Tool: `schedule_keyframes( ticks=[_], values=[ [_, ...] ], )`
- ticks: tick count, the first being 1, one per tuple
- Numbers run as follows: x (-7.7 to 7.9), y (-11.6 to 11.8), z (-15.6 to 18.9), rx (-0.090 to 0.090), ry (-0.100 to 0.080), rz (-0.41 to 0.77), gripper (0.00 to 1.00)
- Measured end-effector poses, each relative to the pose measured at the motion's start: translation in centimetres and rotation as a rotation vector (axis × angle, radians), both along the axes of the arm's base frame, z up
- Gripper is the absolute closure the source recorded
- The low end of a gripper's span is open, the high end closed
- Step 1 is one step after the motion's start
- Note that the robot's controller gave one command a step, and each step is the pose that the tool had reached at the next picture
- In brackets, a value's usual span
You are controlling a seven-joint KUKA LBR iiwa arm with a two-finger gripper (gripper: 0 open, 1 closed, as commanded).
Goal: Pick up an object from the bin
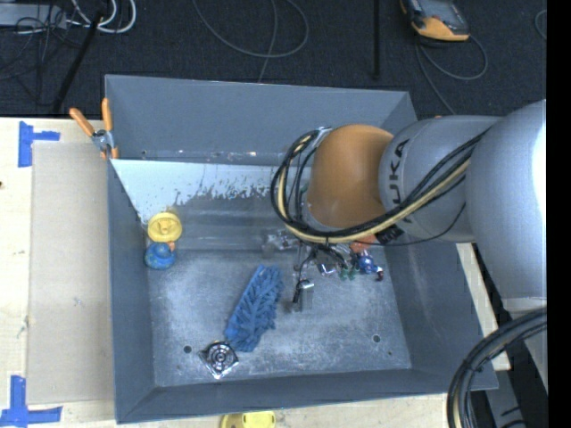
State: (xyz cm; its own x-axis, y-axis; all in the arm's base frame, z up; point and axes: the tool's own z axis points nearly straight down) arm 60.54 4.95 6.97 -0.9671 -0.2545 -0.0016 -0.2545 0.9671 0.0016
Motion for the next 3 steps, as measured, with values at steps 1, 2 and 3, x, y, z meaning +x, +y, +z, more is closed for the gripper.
schedule_keyframes(
  ticks=[1, 2, 3],
  values=[
    [-2.1, 3.0, 0.0, -0.002, 0.001, 0.184, 0.00],
    [-5.7, 4.2, 0.0, -0.002, 0.002, 0.176, 1.00],
    [-5.7, 4.2, 0.0, -0.002, 0.002, 0.177, 1.00]
  ],
)
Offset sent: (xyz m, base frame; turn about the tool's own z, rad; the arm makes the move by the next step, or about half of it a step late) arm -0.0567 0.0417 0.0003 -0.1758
